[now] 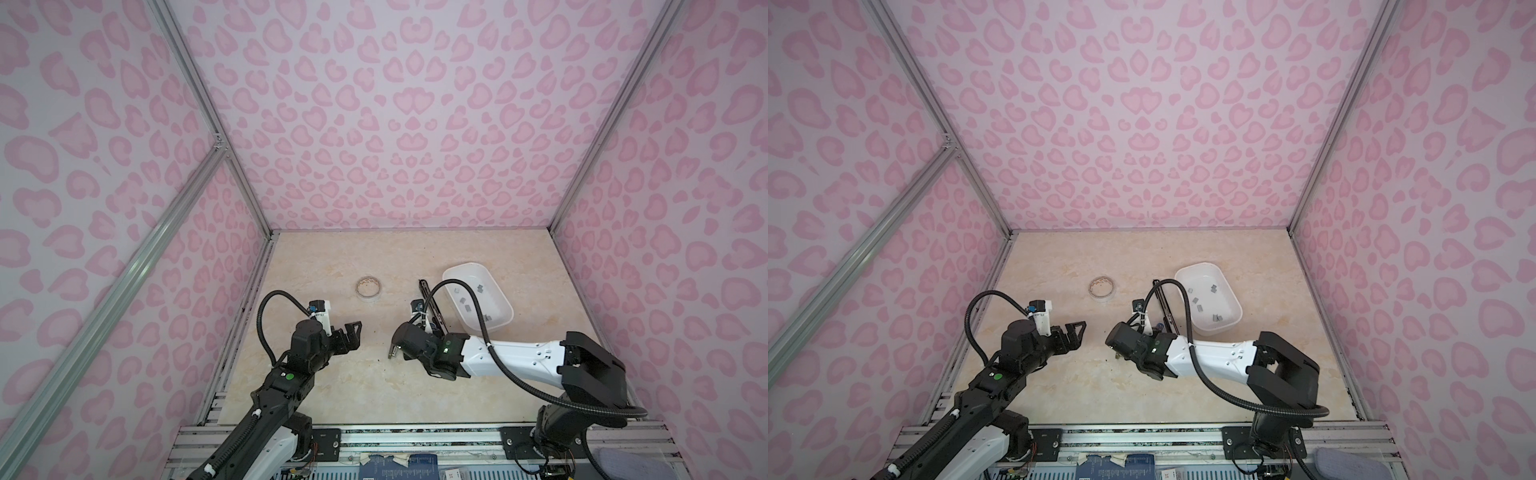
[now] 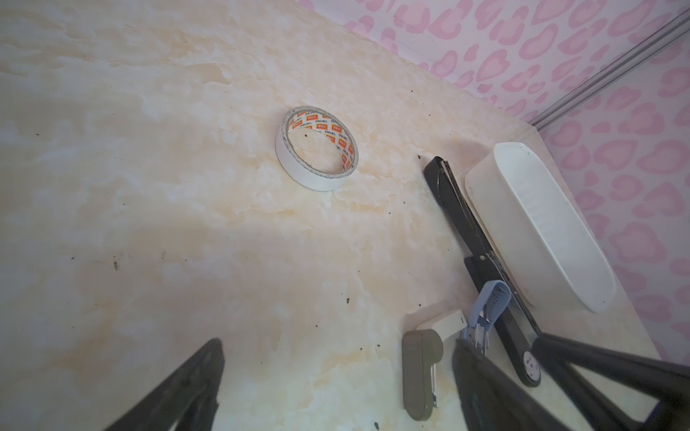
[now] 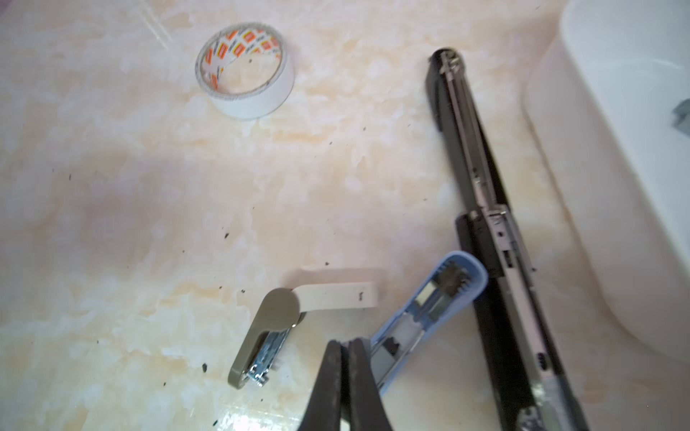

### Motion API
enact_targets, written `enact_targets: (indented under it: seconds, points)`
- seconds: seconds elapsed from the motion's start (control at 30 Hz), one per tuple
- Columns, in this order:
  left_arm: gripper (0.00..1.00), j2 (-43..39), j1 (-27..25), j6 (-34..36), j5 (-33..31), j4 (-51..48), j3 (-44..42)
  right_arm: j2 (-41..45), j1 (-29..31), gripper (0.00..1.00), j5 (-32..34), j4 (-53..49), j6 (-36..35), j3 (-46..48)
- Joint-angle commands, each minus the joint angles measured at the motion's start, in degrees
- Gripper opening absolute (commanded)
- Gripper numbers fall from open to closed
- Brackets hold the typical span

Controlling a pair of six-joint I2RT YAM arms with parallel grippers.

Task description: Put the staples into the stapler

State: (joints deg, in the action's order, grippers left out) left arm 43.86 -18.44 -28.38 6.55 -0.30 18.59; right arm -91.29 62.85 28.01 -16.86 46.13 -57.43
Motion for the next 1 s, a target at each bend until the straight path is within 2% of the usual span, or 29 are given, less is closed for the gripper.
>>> enact_targets:
  seconds: [0.0, 0.17, 0.3, 0.43, 0.5, 0.57, 0.67, 0.97]
  points:
    - [0.96, 1.8, -0.5, 1.0, 4.7, 4.9, 1.1, 5.3, -3.5, 0.05, 3.6, -3.9, -2.1, 2.8]
    - [1.0, 9.4, -6.6, 3.8, 5.3, 6.5, 4.7, 15.8, -14.8, 0.05, -0.6, -2.2, -5.7, 10.2]
    - [0.94, 19.1, -14.3, 7.5, 2.7, 4.8, 9.9, 23.0, -25.7, 0.05, -5.4, 1.0, -9.2, 16.2]
    - [0.84, 28.2, -18.9, 9.6, 1.6, 3.3, 13.4, 28.1, -35.0, 0.07, -9.8, 5.5, -11.9, 21.5]
    - [0.78, 31.5, -20.5, 9.0, -1.4, 3.1, 13.5, 28.6, -38.5, 0.07, -14.0, 8.4, -12.6, 23.5]
    - [0.75, 32.8, -21.5, 7.6, -4.8, 2.7, 12.6, 27.3, -40.7, 0.06, -17.9, 10.5, -13.1, 23.9]
    - [0.74, 32.4, -22.1, 5.8, -7.0, 3.0, 10.1, 23.0, -40.9, 0.06, -20.1, 12.2, -14.1, 22.6]
    - [0.64, 30.4, -23.4, 5.6, -7.2, 2.0, 8.7, 9.5, -42.4, 0.05, -23.4, 16.4, -14.9, 19.0]
